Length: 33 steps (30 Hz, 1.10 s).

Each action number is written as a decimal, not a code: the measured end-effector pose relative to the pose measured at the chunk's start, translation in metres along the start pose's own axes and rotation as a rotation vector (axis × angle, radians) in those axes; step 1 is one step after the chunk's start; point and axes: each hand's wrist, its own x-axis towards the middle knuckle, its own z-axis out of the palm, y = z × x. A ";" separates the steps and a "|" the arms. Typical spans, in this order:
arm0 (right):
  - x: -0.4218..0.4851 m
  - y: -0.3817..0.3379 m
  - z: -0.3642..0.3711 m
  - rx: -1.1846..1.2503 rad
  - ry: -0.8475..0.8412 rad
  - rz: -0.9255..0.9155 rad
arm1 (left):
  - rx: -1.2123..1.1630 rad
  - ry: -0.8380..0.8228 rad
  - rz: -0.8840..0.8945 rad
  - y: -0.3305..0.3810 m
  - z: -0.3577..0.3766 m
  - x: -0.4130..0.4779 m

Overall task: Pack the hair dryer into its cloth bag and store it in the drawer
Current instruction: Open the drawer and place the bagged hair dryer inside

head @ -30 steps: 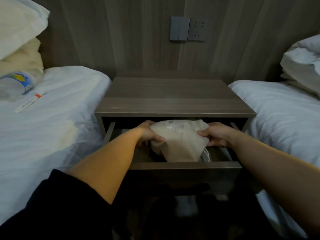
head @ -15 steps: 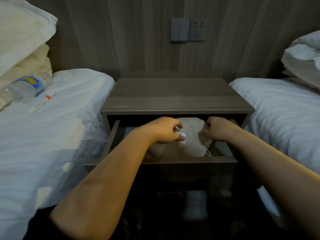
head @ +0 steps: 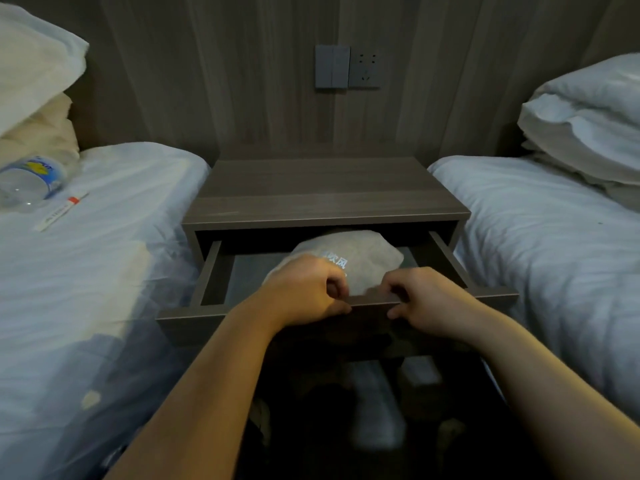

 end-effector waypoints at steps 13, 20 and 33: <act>0.059 0.019 0.032 -0.197 0.523 -0.156 | 0.140 0.231 -0.154 -0.021 0.008 0.052; 0.096 0.038 0.034 -0.355 0.728 -0.241 | 0.433 0.582 0.090 -0.054 0.010 0.074; 0.143 0.045 0.010 -0.489 0.425 -0.089 | 0.483 0.377 -0.087 -0.081 -0.007 0.101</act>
